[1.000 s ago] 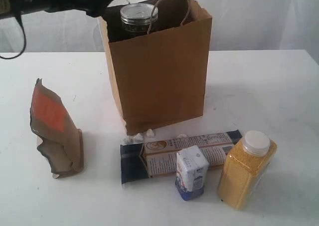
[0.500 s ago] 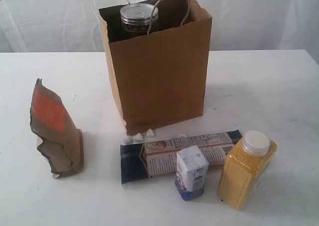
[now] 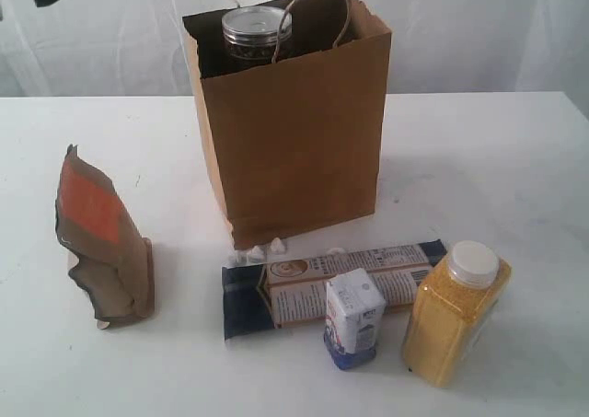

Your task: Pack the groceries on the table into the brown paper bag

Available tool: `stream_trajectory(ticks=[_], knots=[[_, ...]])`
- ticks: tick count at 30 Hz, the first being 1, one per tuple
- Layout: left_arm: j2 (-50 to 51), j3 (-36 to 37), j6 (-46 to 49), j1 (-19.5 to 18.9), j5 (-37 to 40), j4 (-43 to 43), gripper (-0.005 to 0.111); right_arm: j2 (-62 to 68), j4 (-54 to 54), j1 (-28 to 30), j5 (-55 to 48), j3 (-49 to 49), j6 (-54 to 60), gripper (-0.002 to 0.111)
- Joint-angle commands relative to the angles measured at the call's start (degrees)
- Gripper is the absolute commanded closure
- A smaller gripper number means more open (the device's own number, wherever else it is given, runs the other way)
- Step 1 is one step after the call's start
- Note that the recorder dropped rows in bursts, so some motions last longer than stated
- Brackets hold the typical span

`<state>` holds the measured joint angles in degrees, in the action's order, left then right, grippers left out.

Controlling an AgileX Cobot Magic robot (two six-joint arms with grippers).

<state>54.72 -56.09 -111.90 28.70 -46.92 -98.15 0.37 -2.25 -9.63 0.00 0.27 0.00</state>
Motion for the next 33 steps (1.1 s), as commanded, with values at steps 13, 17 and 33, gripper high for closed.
stream_trajectory(ticks=[13,17,33], knots=[[-0.71,0.27,-0.81,-0.04,11.40,-1.78,0.107,-0.37,-0.81,0.51,-1.57,6.21,-23.03,0.108],[-0.71,1.97,1.01,-0.04,22.71,-1.80,0.107,4.88,-0.81,0.51,-18.26,15.95,-22.35,0.108],[-3.48,21.85,0.81,-0.04,44.43,-1.80,0.107,46.38,-11.88,-1.30,-52.53,48.92,-4.75,0.039]])
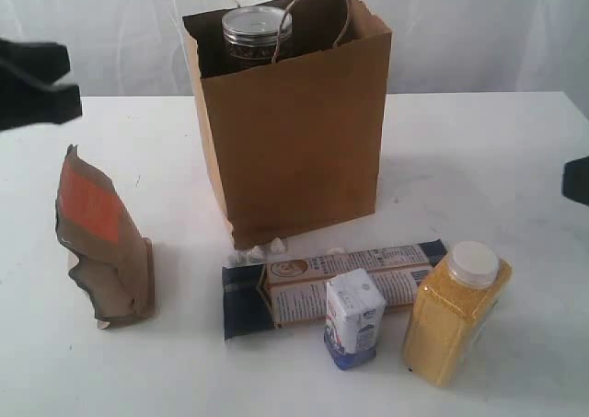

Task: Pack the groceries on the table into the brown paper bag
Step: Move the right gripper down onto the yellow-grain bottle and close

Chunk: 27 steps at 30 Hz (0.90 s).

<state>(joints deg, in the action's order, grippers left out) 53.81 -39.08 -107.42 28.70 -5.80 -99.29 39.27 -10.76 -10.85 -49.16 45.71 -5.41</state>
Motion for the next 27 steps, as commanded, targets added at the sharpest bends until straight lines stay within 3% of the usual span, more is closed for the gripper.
stream_trajectory(ticks=[1,11,27], knots=[[-3.28,6.32,-4.11,-0.04,4.32,-0.65,0.107,9.22,-4.14,-0.08,-3.65,4.30,0.66,0.039],[-14.41,12.50,-4.40,-0.04,8.24,-0.65,0.107,24.03,-8.15,-0.08,-7.14,7.00,0.66,0.038],[-19.20,12.59,-3.59,-0.04,6.40,-0.65,0.107,28.93,-4.92,-0.08,-5.05,7.00,-17.23,0.037]])
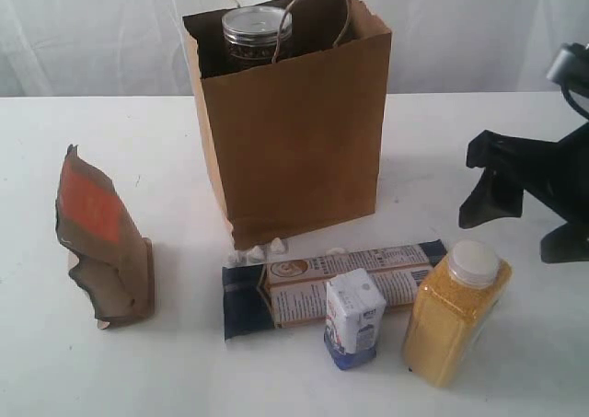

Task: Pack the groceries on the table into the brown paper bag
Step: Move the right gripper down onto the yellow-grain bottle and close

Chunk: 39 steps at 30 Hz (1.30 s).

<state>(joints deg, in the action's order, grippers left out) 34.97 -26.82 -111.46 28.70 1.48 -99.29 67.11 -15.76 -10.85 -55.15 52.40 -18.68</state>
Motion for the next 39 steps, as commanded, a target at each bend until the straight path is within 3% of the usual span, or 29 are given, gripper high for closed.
stream_trajectory(ticks=[1,9,22,31,35,39], knots=[[-0.37,0.32,0.73,-0.04,-1.13,-0.65,0.107,1.39,0.09,-0.08,0.94,0.30,-5.04,0.037],[-0.37,0.32,1.07,-0.04,-1.82,-0.65,0.107,5.26,-1.21,-0.34,0.06,0.30,-7.44,0.035],[-0.37,0.32,5.44,-0.04,-1.82,-0.65,0.107,12.42,1.54,-6.82,0.84,0.30,-11.47,0.035],[-0.37,0.32,5.44,-0.04,-1.82,-0.65,0.107,17.17,4.09,-6.96,0.95,0.17,-12.09,0.036],[-0.37,0.32,5.42,-0.04,-2.03,-0.65,0.107,18.32,6.54,-6.96,1.04,0.17,-12.09,0.051],[-0.37,0.32,5.42,-0.04,-3.15,-0.65,0.107,18.45,11.34,-6.96,1.04,0.17,-11.97,0.091]])
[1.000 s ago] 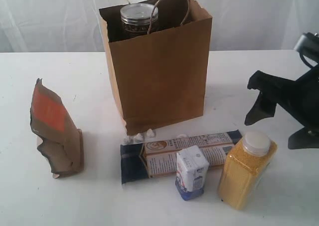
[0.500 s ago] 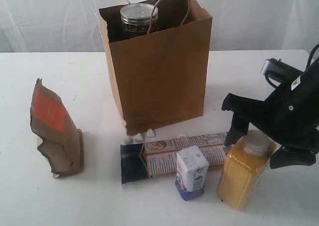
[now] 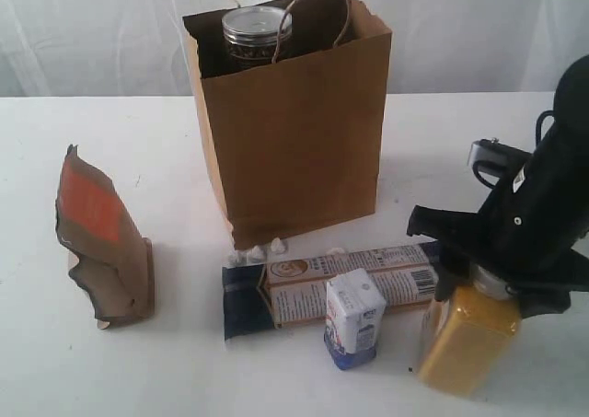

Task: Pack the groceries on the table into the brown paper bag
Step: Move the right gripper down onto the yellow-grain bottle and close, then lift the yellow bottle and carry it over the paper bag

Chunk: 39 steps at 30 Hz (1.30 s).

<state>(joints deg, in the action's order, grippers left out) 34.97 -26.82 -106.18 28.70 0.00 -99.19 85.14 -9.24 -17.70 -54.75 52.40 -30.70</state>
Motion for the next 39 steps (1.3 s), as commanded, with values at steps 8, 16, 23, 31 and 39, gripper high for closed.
stream_trajectory(ticks=[8,16,23,31,39], knots=[[-0.37,0.32,0.14,-0.04,-5.88,-0.76,0.107,-5.78,12.54,-0.11,3.91,0.97,4.84,0.108],[-0.37,0.32,-0.01,-0.04,-10.17,-0.76,0.107,-16.41,12.44,-0.11,15.36,8.44,16.07,0.108],[-0.37,0.32,-0.01,-0.04,-13.29,-0.76,0.107,-16.20,12.44,-0.11,24.17,18.27,23.03,0.108],[-0.37,0.32,-0.01,-0.04,-15.63,-0.76,0.107,-8.67,11.20,-0.11,27.09,30.45,29.30,0.108],[-0.37,0.32,-0.01,-0.04,-15.63,-0.76,0.107,-0.33,-0.98,-0.11,25.64,39.65,41.69,0.108]])
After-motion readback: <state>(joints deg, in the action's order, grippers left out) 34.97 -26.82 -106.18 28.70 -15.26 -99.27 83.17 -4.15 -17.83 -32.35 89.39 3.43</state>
